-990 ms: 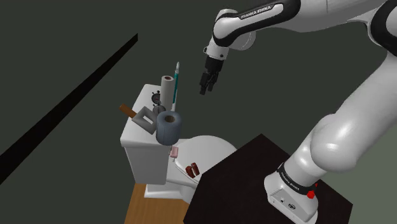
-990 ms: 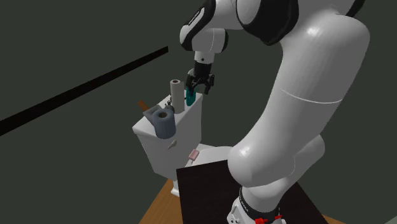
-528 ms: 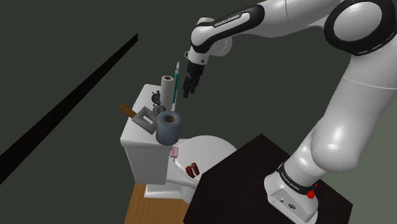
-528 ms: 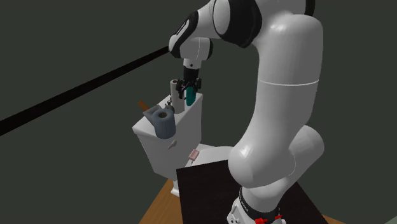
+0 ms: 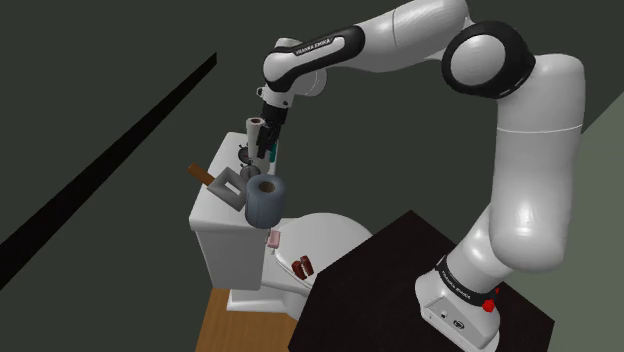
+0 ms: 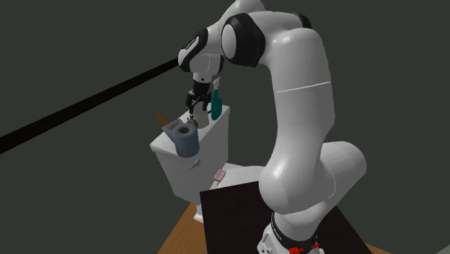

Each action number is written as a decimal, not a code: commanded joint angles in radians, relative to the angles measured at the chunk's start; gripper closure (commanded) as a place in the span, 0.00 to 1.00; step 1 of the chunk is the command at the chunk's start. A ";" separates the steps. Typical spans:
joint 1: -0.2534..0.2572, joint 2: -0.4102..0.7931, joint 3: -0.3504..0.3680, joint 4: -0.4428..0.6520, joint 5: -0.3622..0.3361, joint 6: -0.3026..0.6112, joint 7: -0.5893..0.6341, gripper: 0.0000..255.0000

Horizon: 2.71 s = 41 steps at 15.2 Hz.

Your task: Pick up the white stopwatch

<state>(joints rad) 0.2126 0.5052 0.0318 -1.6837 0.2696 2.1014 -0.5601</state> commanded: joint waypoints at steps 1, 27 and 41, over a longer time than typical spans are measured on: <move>0.006 0.071 0.013 0.084 -0.002 -0.008 -0.018 0.00; 0.026 0.249 0.035 0.265 -0.008 0.000 -0.049 1.00; 0.025 0.169 0.032 0.298 -0.016 -0.110 -0.020 1.00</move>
